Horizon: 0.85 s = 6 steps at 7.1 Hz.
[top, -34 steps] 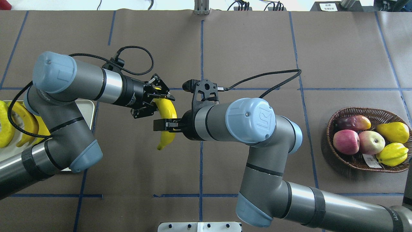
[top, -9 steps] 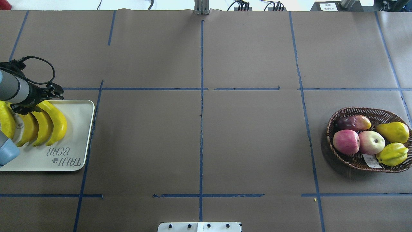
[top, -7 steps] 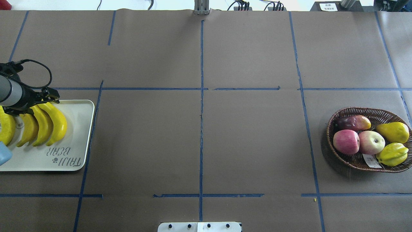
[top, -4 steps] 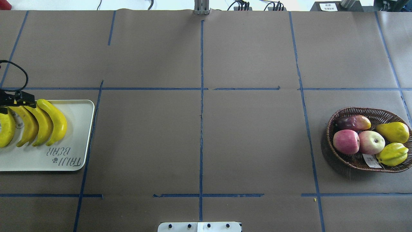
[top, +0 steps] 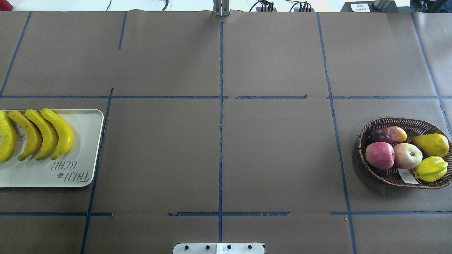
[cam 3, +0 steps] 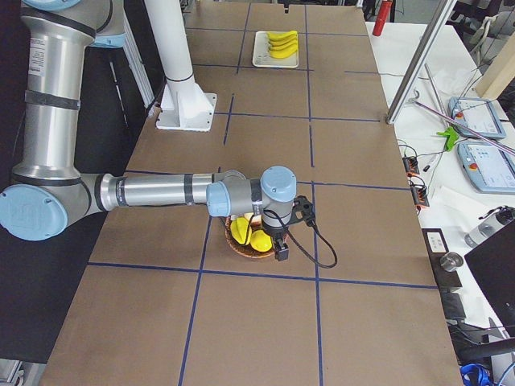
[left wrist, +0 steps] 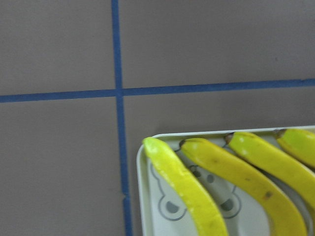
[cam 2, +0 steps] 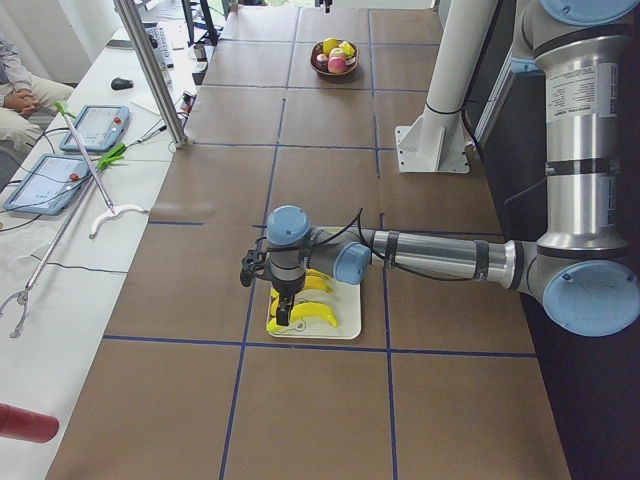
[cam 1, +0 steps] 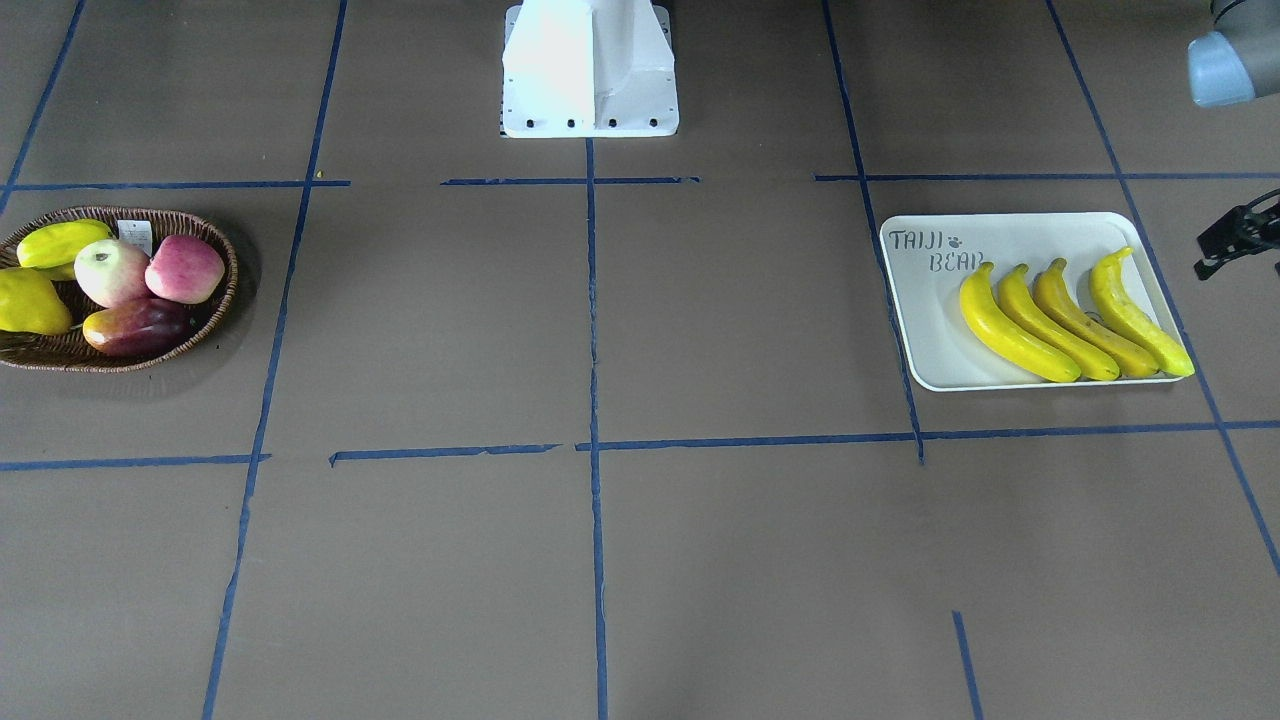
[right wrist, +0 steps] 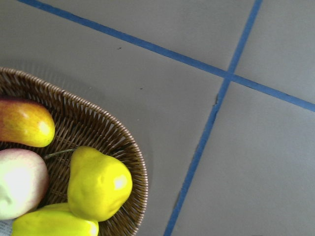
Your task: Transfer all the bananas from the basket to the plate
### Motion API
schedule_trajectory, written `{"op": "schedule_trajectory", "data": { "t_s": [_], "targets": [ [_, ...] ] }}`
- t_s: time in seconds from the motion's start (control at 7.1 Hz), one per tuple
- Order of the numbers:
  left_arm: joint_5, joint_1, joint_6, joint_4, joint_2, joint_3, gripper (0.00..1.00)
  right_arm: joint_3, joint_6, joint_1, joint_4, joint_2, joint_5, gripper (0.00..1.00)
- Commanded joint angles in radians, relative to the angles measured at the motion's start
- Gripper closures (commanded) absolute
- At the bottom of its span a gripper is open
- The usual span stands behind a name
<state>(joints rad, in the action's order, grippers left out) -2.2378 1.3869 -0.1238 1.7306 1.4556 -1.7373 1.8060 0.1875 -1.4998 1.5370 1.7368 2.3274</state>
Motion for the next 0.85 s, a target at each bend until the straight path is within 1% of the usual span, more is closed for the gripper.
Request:
{"op": "schedule_trajectory", "data": {
  "t_s": [0.0,0.14,0.28,0.42,0.56,0.7],
  "targets": [
    [-0.005,0.090,0.232,-0.161,0.002,-0.002,0.00,0.117,0.004,-0.073,0.267,-0.019,-0.022,0.01],
    [-0.006,0.101,0.254,-0.175,-0.013,-0.002,0.00,0.133,0.010,-0.076,0.300,-0.005,-0.031,0.01],
    [-0.008,0.106,0.245,-0.158,-0.018,0.021,0.00,0.127,-0.002,-0.068,0.302,0.003,-0.017,0.01],
    [-0.008,0.104,0.230,-0.157,-0.020,0.048,0.00,0.128,-0.019,-0.016,0.298,0.000,-0.008,0.01],
    [-0.008,0.107,0.202,-0.154,-0.017,0.058,0.00,0.121,-0.034,-0.005,0.258,0.003,-0.011,0.01],
    [-0.008,0.107,0.204,-0.137,-0.020,0.059,0.00,0.118,-0.049,-0.005,0.244,0.004,-0.014,0.01]
  ]
}}
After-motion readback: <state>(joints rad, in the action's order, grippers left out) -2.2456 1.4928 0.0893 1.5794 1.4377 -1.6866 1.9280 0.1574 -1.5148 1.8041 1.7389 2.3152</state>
